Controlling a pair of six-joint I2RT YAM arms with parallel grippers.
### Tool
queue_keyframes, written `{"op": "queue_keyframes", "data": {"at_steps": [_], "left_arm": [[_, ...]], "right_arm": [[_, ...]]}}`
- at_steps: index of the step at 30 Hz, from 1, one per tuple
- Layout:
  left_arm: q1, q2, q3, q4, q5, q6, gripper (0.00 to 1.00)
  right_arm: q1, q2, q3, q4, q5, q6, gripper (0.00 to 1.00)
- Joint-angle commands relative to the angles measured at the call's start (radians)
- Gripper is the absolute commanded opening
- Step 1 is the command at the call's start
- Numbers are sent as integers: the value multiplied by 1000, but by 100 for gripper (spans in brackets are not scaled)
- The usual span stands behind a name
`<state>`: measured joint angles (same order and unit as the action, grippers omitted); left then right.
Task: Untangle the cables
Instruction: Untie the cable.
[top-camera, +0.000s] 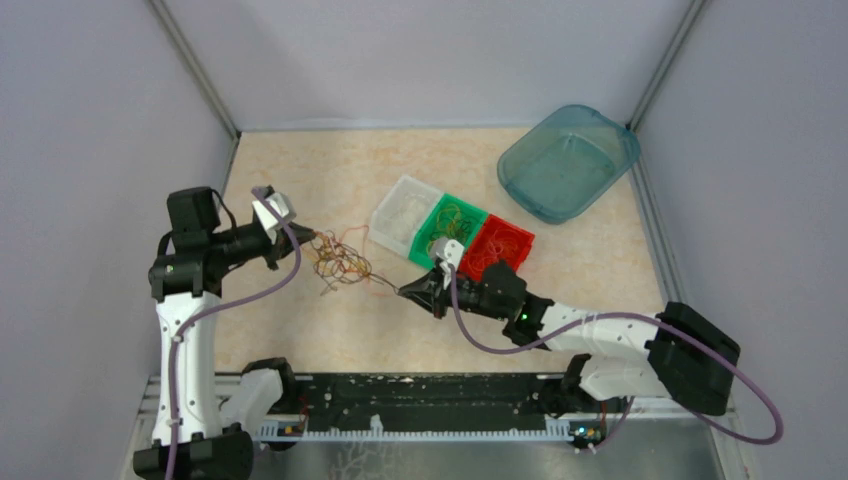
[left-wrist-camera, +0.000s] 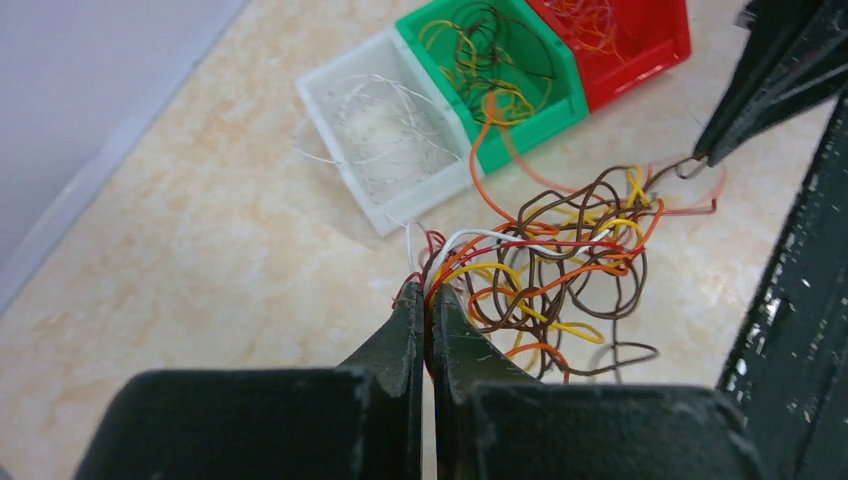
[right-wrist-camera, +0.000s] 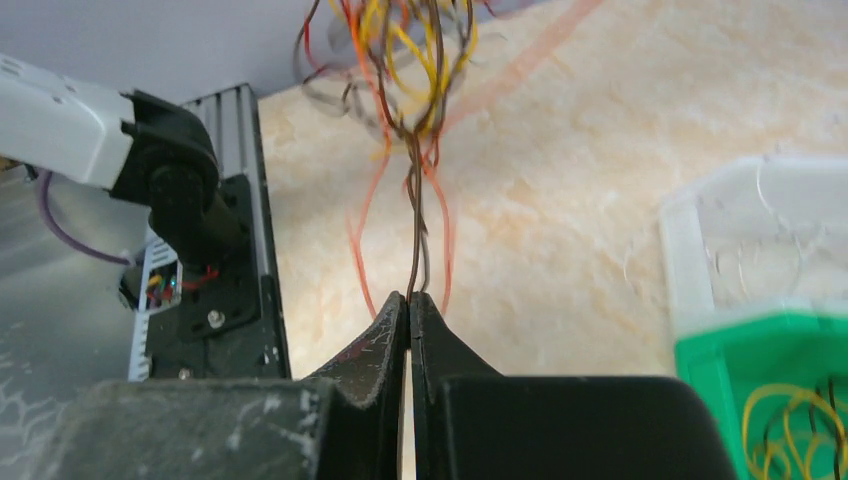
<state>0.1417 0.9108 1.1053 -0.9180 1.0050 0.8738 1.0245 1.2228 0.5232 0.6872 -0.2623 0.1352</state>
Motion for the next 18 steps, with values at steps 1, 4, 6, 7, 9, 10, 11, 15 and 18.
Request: {"op": "queue_keyframes", "data": {"at_steps": [1, 4, 6, 7, 9, 10, 11, 15, 18], "left_arm": [[3, -12, 51, 131, -92, -88, 0], [3, -33, 56, 127, -27, -96, 0], [3, -45, 48, 180, -34, -141, 0], [3, -50, 46, 214, -53, -168, 0], [3, -65, 40, 299, -129, -242, 0], [3, -75, 31, 352, -185, -282, 0], [3, -87, 13, 411, -251, -312, 0], [3, -104, -46, 586, -540, -357, 0], [4, -100, -83, 664, -688, -326, 0]], "right_arm": [[-4, -139, -133, -8, 109, 50, 0], [-4, -219, -169, -32, 153, 68, 0], [-6, -250, -147, -94, 161, 51, 0], [-6, -266, -134, -128, 158, 46, 0], [-6, -304, -123, -202, 155, 44, 0], [-6, -326, -126, -242, 154, 45, 0], [-6, -354, -135, -276, 152, 52, 0], [-6, -500, -228, -366, 196, 123, 0], [-6, -627, -271, -441, 264, 174, 0]]}}
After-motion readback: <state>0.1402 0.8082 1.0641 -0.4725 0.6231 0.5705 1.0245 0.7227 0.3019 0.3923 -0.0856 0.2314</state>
